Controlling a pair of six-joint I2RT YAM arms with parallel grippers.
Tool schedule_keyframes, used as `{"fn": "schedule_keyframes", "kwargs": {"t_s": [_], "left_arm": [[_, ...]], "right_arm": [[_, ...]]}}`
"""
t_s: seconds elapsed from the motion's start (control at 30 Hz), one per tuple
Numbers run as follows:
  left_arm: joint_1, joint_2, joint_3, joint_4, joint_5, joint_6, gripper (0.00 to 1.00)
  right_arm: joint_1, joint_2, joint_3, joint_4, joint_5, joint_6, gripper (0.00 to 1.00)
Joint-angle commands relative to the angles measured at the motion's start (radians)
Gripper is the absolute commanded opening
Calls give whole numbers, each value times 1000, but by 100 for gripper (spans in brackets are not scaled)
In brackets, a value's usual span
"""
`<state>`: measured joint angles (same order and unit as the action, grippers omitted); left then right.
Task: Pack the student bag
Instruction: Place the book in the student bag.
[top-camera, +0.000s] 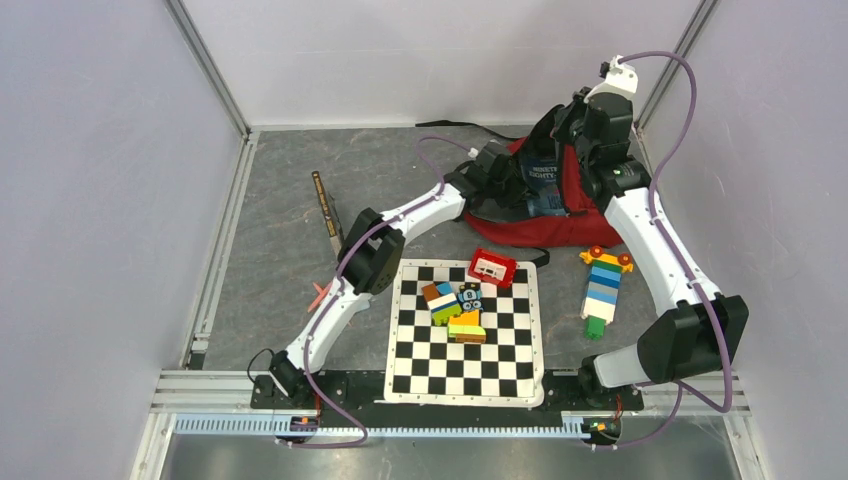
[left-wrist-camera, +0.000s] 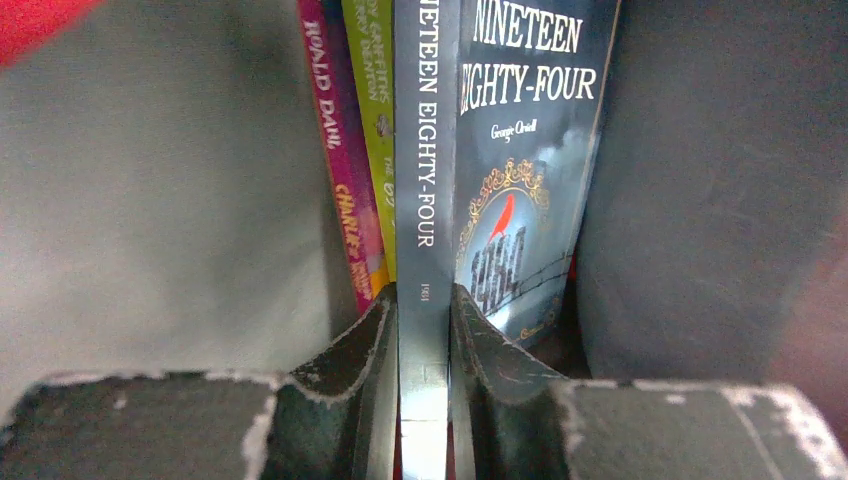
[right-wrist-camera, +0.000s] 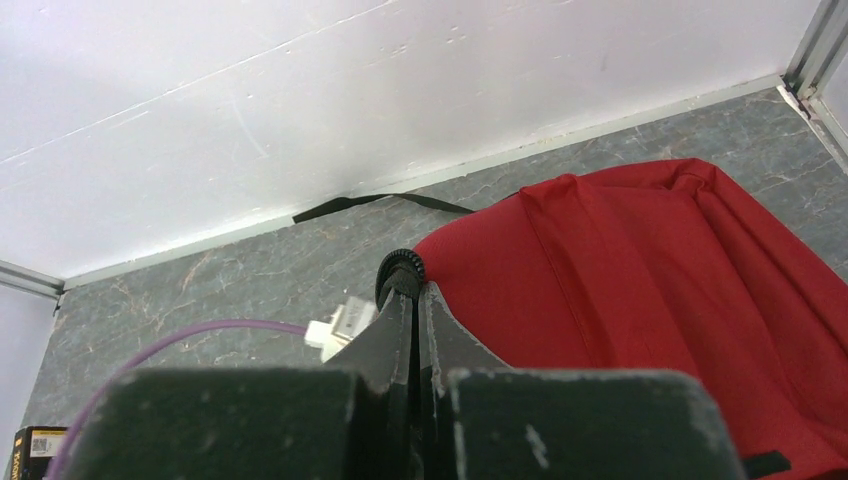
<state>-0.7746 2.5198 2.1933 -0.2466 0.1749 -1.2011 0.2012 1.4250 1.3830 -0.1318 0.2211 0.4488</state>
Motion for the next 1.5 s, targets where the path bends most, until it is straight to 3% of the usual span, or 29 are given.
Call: {"fn": "schedule_keyframes", "kwargs": {"t_s": [0.0,0.17,0.33,0.57,0.7,0.93,1.23,1.47], "left_arm": [[-48,99,144,63,73,-38,2],[-64,162,223,78,127,-16,8],[-65,155,212,77,142,28,21],[-51,80,162,43,127,107,66],[-42,-13,92,4,88,222,79],[-25,-197,-64,-25,2,371,92],[44,-489,-257,-74,-129,635,97],[225,-706,-341,-382,-228,821,100]], "right_arm": [[11,-13,31,124,-9,19,0],[14,-15,30,124,-8,17,0],[14,-18,21,124,-8,16,0],[14,-38,3,123,21,-6,0],[14,-52,-3,124,42,-22,0],[13,-63,-8,124,56,-39,0],[12,-100,-53,124,78,-65,0],[13,-131,-98,124,96,-78,0]]}}
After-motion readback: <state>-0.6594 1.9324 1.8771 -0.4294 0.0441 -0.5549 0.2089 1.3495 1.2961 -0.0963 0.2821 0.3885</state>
